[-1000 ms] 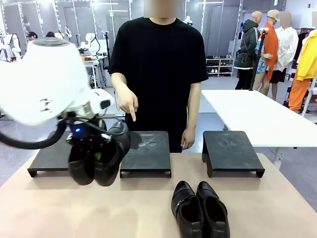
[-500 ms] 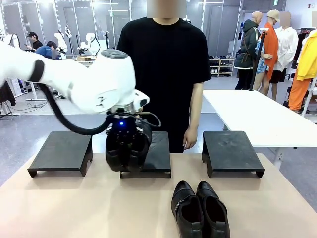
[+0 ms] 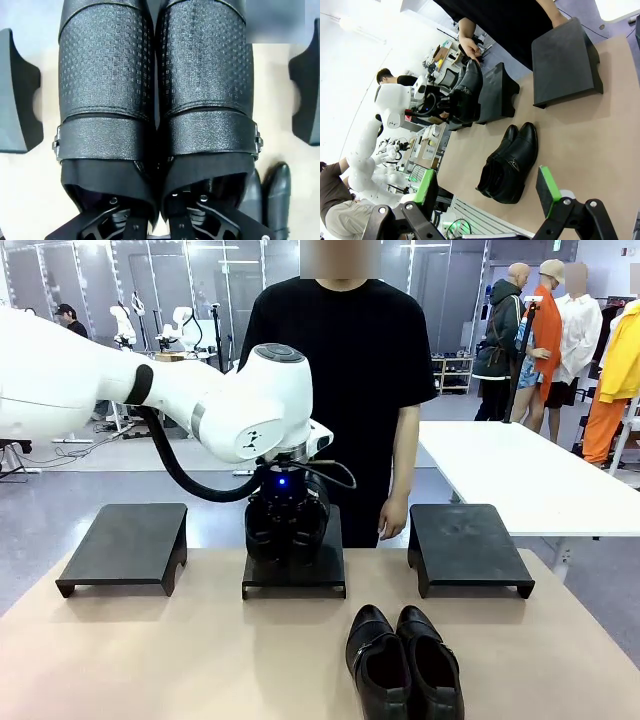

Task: Place the shoes on the stand as instructed by the person.
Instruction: Pick up one pair of Shoes and place it on the Shoes Stand indicated by the person.

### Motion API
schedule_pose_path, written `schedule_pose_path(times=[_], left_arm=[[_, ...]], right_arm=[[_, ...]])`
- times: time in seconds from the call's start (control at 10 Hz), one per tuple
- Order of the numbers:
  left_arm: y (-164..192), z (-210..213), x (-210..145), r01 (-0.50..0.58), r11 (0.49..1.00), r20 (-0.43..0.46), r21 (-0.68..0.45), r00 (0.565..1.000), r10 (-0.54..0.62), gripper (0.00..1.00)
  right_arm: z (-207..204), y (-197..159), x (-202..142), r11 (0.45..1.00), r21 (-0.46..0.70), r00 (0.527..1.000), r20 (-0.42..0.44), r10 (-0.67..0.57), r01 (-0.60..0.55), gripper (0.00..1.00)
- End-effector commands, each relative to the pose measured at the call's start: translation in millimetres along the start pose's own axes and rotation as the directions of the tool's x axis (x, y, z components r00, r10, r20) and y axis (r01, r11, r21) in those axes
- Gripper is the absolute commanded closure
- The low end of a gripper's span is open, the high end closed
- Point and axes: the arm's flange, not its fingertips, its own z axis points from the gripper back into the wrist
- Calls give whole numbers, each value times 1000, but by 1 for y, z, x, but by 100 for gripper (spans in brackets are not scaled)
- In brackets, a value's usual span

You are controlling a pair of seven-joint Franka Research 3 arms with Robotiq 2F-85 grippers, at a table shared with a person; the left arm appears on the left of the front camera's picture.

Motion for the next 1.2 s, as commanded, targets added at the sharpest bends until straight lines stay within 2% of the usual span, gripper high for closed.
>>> schedule_pose_path(times=[0.0,0.2,0.4,0.6,1.1], left_arm=[[-5,-1,23,5,1000,22,-25,1000,-4,92],[-4,-12,37,-3,1000,45,-22,999,4,92],[-2,-25,42,-8,998,44,-63,999,11,92],[-2,-44,45,7,999,37,-48,999,-5,92],[-3,-54,46,14,999,20,-51,1000,-13,92]], right_arm=[[0,-1,1,1000,12,1000,9,21,-22,0],[0,-1,1,1000,12,1000,9,21,-22,0],[0,-1,1,1000,12,1000,9,21,-22,0],[0,-1,1,1000,12,1000,9,21,-22,0],[0,-1,1,1000,12,1000,9,21,-22,0]])
